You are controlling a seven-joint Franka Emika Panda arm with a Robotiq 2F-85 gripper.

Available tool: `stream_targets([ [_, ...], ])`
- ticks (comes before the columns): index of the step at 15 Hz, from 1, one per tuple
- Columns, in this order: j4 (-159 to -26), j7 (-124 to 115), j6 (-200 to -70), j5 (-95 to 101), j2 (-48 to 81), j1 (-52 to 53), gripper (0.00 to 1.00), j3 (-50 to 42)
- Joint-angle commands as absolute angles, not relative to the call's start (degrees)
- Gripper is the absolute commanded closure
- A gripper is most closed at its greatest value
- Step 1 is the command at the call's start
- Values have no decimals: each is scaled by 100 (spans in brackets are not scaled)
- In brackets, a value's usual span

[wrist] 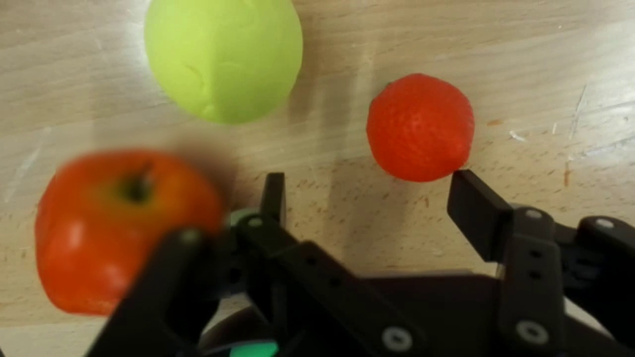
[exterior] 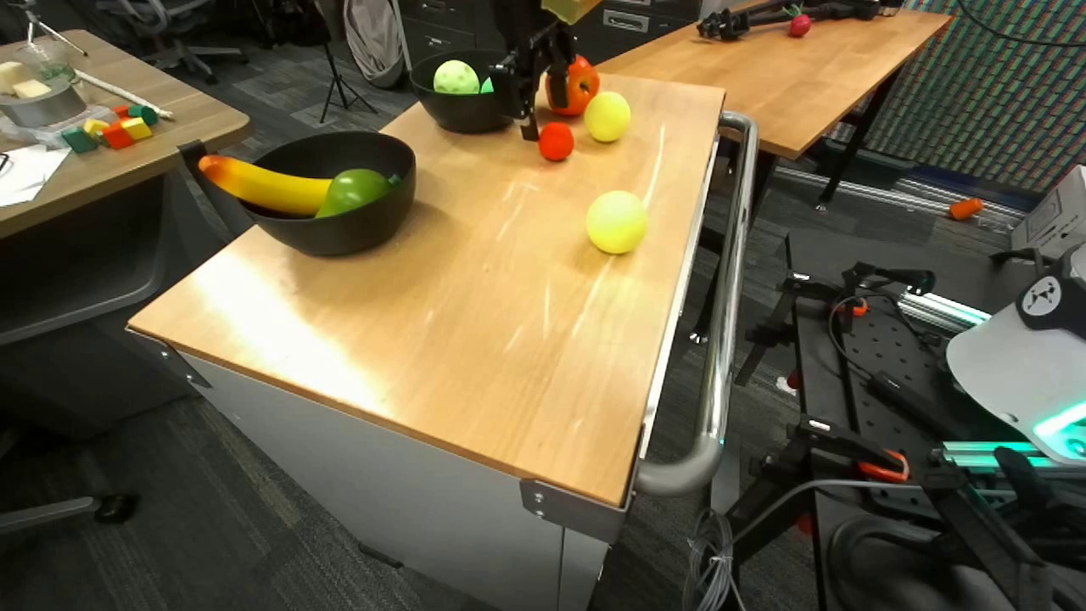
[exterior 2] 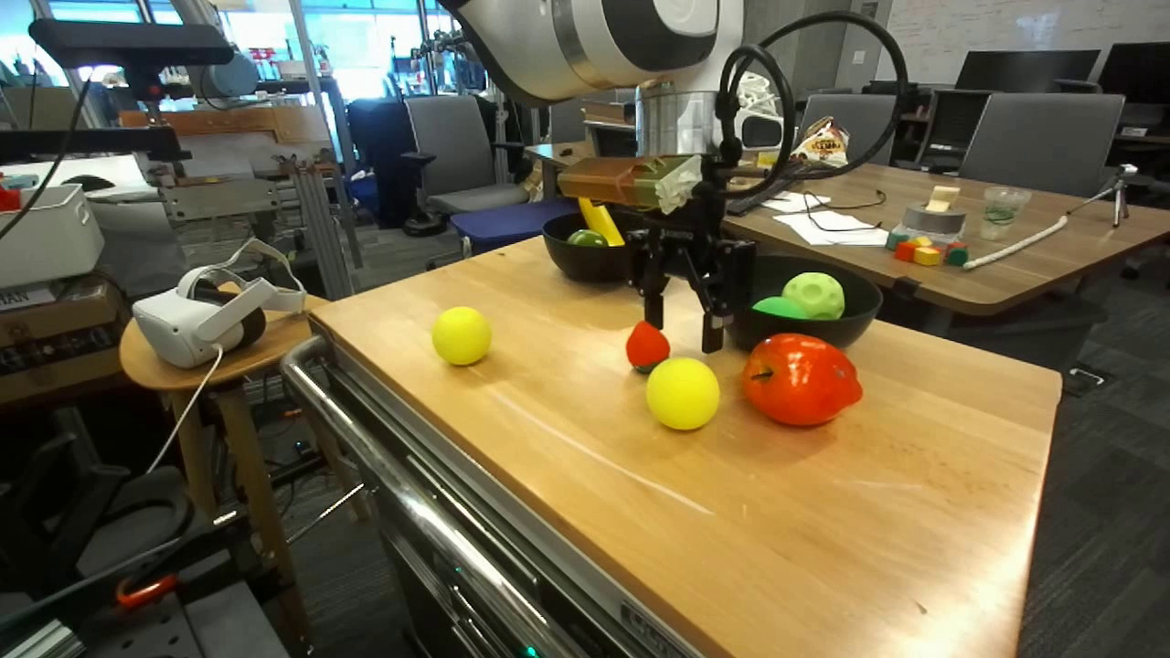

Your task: Put the fruits in the bowls one by one then move the apple to the left

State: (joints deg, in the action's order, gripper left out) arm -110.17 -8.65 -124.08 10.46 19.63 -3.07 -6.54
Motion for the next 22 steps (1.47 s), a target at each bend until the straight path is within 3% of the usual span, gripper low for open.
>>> stream_targets([
  [1,-10941,-745,-12343,815,2026,-379,3,-612],
  [9,-10936,-696,-11803,486,2039,-413,0,-609],
  [10,-10935,-705,-11764,497,2043,-404,9,-608],
  [11,-10931,-715,-11730,503,2048,-399,26,-607],
  [17,-10848,-742,-11744,542,2176,-369,73,-574],
  [22,-10675,-571,-11716,572,1961,-280,77,-435],
])
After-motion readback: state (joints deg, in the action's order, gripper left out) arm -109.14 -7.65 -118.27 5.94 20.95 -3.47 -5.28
